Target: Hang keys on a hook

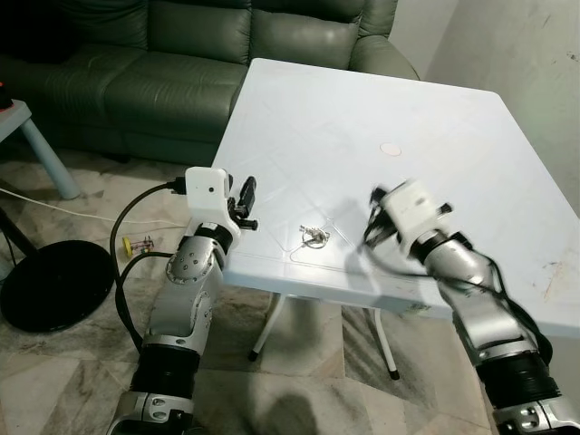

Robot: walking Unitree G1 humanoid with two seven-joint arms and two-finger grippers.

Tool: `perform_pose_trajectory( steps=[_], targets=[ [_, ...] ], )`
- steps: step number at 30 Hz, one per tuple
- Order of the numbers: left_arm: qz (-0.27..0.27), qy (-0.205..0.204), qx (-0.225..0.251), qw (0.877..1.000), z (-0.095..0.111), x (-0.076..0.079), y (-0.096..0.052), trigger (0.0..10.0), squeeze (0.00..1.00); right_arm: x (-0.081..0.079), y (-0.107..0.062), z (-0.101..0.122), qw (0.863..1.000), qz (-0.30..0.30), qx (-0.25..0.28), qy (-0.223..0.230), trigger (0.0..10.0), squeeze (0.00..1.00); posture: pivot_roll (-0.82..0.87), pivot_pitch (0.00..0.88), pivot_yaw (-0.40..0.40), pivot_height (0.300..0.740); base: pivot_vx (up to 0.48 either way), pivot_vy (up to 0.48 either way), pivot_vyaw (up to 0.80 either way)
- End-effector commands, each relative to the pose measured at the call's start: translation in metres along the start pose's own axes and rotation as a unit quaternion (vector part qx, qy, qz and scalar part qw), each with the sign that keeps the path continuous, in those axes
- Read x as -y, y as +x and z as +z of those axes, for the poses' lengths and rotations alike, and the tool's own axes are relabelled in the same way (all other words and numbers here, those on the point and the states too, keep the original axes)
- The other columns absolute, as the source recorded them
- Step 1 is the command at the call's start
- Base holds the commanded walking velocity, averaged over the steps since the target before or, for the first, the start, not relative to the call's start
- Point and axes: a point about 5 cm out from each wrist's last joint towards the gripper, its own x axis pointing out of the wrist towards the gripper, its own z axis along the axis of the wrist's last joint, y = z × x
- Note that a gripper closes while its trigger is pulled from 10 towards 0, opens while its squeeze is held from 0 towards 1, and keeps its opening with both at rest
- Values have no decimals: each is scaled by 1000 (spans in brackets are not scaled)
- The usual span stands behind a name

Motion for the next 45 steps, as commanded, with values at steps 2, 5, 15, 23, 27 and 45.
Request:
perform_pose_trajectory(
  steps=[2,5,15,23,27,45],
  targets=[
    [-8,0,11,1000,4,2,5,10000,0,6,-2,6,999,14,23,-16,10000,0,126,53,-94,740,0,0,0],
    [-13,-4,13,1000,2,5,6,10000,0,16,0,13,973,-35,60,222,10000,0,126,47,-100,740,0,0,0],
    [-28,0,23,999,3,9,10,10000,0,14,3,12,841,-91,114,522,10000,0,120,57,-108,740,0,0,0],
    [-24,5,43,999,11,6,13,10000,0,25,-5,13,714,-137,177,663,10000,0,118,59,-102,740,0,0,0],
    [-15,-3,61,998,18,2,13,10000,0,33,-14,14,747,-173,190,613,10000,0,118,56,-100,740,0,0,0],
    [21,-46,46,998,8,-33,-19,10000,0,-2,-30,17,867,-191,146,437,10000,0,128,34,-79,740,0,0,0]
  ],
)
